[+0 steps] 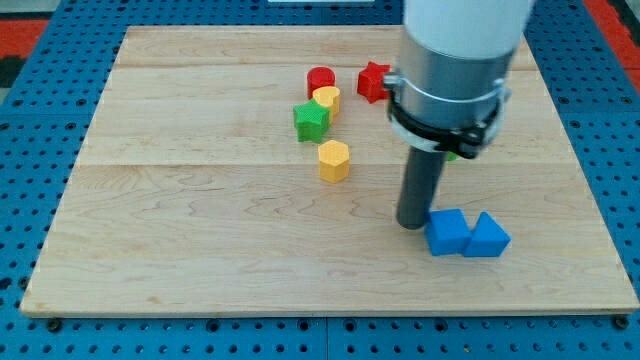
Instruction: Slide the green circle closer to the blue cube
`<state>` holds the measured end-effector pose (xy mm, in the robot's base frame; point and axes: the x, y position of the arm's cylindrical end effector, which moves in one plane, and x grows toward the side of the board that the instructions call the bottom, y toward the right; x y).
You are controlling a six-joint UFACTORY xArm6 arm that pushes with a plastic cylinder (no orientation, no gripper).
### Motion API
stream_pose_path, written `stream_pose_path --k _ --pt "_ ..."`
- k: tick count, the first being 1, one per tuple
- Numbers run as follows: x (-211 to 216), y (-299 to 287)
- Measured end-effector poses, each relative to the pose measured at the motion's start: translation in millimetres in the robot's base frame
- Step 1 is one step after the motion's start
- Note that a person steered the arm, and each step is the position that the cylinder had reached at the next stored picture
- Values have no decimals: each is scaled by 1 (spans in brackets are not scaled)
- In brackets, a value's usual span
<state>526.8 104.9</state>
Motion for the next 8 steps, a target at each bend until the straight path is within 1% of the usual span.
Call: stream_pose_path --k 1,2,3,4,5,6,7,8 --pt "-13 -22" --pt "-58 -9" --pt "-93 86" --pt "-116 130" --pt "-129 127" --pt "-148 140" --pt "-158 122" --pt "-143 77"
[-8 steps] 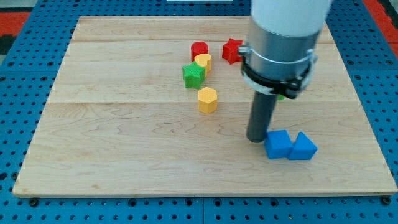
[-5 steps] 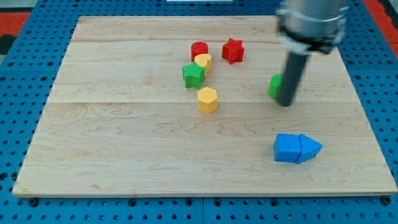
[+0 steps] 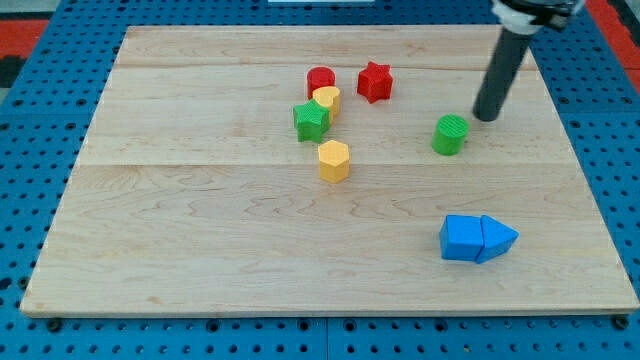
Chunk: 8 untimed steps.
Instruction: Slide the green circle closer to the blue cube
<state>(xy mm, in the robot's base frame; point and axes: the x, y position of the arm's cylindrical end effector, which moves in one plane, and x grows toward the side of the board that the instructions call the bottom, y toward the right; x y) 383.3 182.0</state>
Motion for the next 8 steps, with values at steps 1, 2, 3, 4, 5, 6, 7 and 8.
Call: stream_pose_path --k 1,2,3,4,5,6,7,8 --pt "68 -7" --pt "33 12" --pt "1 32" --pt "-6 -44" --pt "47 -64" --pt "59 -79" --pt "36 -82" --pt "64 -92"
